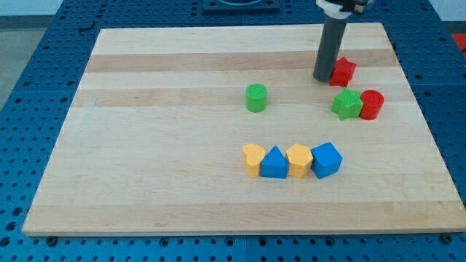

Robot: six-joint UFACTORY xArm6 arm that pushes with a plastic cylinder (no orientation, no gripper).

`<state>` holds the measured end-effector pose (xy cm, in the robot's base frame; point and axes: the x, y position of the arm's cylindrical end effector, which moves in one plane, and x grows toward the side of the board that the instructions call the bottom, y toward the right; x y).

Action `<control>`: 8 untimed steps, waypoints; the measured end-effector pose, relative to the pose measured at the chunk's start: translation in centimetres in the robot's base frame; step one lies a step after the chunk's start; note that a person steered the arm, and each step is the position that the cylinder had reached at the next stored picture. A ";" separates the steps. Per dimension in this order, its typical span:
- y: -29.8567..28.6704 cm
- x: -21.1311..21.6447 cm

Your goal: Slide the green circle to the center right

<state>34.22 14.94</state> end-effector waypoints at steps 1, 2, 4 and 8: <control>1.1 -0.5; 0.6 -0.5; -10.5 -0.1; -15.7 6.5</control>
<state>40.77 -0.71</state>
